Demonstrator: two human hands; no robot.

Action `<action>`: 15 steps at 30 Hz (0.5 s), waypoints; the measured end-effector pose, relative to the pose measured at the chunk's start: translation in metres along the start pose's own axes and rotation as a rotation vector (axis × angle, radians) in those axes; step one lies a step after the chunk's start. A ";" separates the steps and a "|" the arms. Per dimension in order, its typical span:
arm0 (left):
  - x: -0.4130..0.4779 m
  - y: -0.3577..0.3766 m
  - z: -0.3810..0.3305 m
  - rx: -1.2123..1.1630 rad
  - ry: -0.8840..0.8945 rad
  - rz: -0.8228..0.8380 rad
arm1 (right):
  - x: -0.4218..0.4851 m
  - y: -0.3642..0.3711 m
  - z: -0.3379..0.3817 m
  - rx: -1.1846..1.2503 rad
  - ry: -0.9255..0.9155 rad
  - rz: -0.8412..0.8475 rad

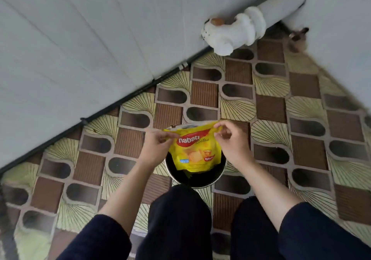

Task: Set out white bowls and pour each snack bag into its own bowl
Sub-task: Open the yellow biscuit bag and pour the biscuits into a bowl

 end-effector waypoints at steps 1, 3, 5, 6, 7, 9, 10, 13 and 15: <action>0.003 0.006 0.009 0.038 -0.018 0.030 | -0.002 0.007 -0.011 -0.019 0.027 0.035; 0.005 0.012 0.017 0.081 -0.047 0.092 | -0.007 0.015 -0.023 -0.037 0.073 0.087; 0.003 0.007 0.010 0.065 -0.050 0.107 | -0.010 0.010 -0.016 -0.020 0.096 0.084; 0.000 0.000 0.000 0.050 -0.043 0.099 | -0.012 0.004 -0.005 -0.004 0.098 0.073; -0.004 -0.007 -0.013 0.040 -0.029 0.095 | -0.013 -0.004 0.011 0.018 0.100 0.065; -0.017 -0.024 -0.050 0.049 0.007 0.099 | -0.015 -0.024 0.052 0.065 0.085 0.063; -0.025 -0.034 -0.073 0.058 0.033 0.094 | -0.017 -0.035 0.076 0.081 0.069 0.065; -0.056 -0.069 -0.159 0.034 0.139 0.051 | -0.026 -0.078 0.160 0.127 0.021 0.054; -0.083 -0.093 -0.225 -0.007 0.205 0.023 | -0.035 -0.116 0.221 0.171 -0.016 0.022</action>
Point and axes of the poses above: each hand's wrist, its own x-axis towards the middle knuckle, its own y-axis out of the palm, z = x × y, the point moved 10 cm from there along x, towards the middle knuckle, and after that the axes turned 4 degrees about -z, right-handed, at the moved point
